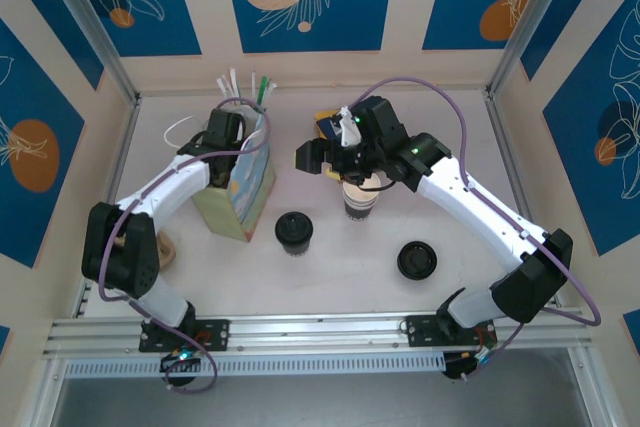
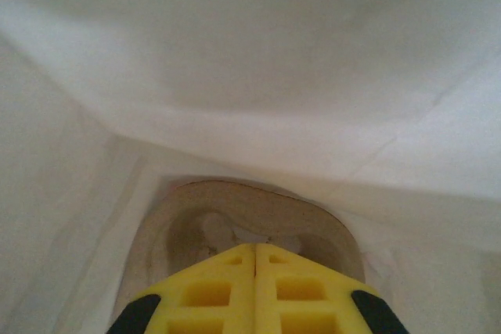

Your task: Pack the takeout coffee

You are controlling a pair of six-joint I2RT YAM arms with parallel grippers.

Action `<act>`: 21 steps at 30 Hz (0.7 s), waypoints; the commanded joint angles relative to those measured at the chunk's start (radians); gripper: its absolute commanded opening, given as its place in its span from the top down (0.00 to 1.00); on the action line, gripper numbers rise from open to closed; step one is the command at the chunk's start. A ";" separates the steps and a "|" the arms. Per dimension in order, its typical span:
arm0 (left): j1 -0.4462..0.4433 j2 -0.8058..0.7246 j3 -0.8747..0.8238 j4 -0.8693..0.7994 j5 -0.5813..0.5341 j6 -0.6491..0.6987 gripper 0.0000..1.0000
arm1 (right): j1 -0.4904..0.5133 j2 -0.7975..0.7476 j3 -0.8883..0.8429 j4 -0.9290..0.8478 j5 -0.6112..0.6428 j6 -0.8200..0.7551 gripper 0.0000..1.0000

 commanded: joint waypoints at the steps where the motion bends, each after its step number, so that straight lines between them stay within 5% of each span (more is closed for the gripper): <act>1: 0.001 0.010 -0.019 0.014 0.015 0.007 1.00 | -0.005 -0.011 -0.015 -0.010 -0.008 -0.001 0.01; 21: 0.000 0.044 -0.038 0.008 0.014 0.009 1.00 | -0.005 -0.016 -0.022 -0.012 -0.008 0.002 0.01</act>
